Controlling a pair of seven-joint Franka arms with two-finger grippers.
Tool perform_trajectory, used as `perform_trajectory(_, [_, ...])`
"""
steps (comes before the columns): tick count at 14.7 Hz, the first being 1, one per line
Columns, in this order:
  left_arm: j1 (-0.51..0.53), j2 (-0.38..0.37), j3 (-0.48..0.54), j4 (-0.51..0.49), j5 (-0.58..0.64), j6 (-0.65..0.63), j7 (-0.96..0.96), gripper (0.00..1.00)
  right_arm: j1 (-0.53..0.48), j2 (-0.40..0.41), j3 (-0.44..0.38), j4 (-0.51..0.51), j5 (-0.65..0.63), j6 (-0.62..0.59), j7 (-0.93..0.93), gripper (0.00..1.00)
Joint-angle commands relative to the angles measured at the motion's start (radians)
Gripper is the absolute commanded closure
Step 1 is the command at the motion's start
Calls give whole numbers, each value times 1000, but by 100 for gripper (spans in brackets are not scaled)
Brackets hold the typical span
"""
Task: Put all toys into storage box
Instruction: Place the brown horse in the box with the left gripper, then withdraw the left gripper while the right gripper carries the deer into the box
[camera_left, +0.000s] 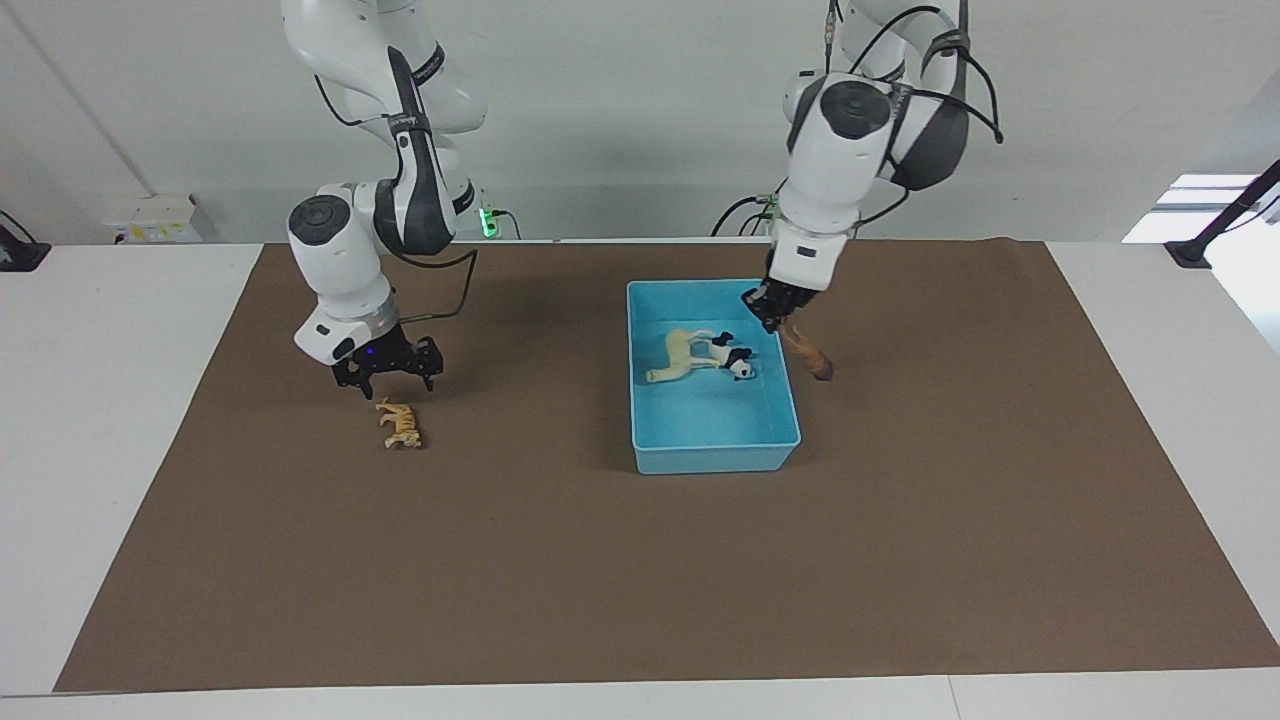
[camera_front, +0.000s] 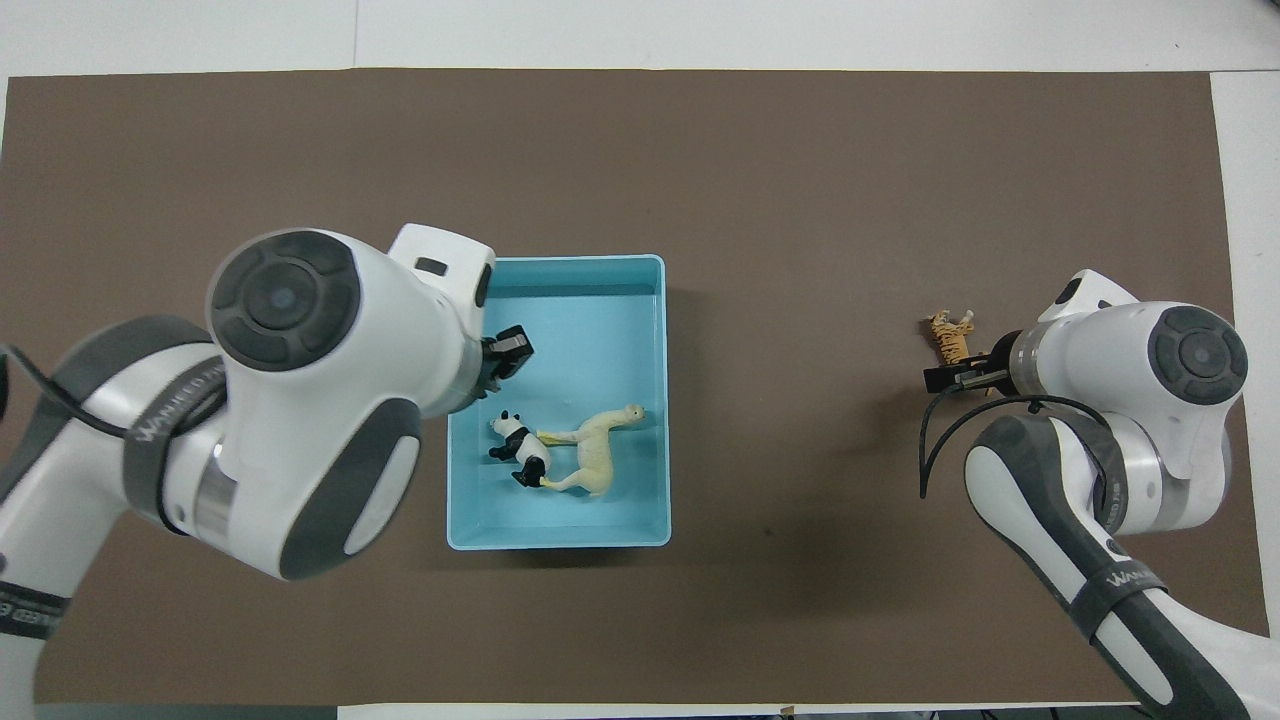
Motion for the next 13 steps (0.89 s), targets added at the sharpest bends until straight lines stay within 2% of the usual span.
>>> perform_trajectory(1, [-94,-55,21,-89,-11,57,-93,100,-18,29,0,0,-3,51,-96,0])
perform_trajectory(3, [-118,-87,21,-174,-11,137,-110,100,-18,34,0,0,-5,79,-108,0])
perform_trajectory(5, [-110,-92,22,-180,-11,137,-107,41,-16,61,0,2,-5,102,-107,1])
perform_trajectory(6, [-105,-89,25,-174,-9,136,-107,0,-16,69,0,2,-5,123,-108,1])
perform_trajectory(8, [-98,-89,33,-168,-9,131,-106,0,-18,89,0,2,-6,133,-108,3])
perform_trajectory(10, [-34,-95,35,-159,-2,128,-81,0,-19,97,0,2,-6,144,-107,10])
perform_trajectory(11, [11,-96,35,-137,-2,105,-29,0,-19,98,0,0,-6,153,-108,17])
perform_trajectory(12, [52,-96,35,-102,-3,55,39,0,-19,98,0,0,-6,154,-113,38])
perform_trajectory(13, [100,-96,36,-70,1,-3,119,0,-21,98,0,0,-6,153,-108,93])
